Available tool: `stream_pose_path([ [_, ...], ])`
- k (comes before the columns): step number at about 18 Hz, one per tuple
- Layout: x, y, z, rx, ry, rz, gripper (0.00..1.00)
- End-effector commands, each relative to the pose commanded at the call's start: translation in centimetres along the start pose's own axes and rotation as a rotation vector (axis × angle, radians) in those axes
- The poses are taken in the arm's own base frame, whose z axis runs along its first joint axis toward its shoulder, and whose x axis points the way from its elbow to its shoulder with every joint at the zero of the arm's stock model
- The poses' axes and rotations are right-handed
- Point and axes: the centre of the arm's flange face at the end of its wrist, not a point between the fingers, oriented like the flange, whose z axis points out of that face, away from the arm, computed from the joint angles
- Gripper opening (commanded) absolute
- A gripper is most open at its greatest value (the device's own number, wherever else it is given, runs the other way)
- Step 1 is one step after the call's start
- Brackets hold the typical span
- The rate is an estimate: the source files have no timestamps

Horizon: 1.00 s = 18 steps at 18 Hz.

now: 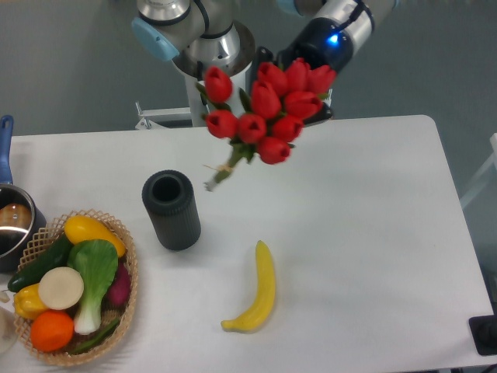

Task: Pick up the flowers from the vase
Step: 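Carry the tulip bunch away from the vase toward the open table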

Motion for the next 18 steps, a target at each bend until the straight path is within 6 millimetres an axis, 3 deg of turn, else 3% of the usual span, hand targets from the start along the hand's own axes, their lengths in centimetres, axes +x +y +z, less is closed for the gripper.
stream_pose_path([
  [6,-3.6,2.3,0.4,-0.213,-0.148,0.072,0.04],
  [9,-5.7,2.2,0.6,-0.263,-0.184,0.098,0.02],
  [12,-8.1,1.9,0.2,-0.419,-0.298,0.153,0.02],
  [18,-10.5,3.9,2.0,-0.649,-0.356,0.252,0.04],
])
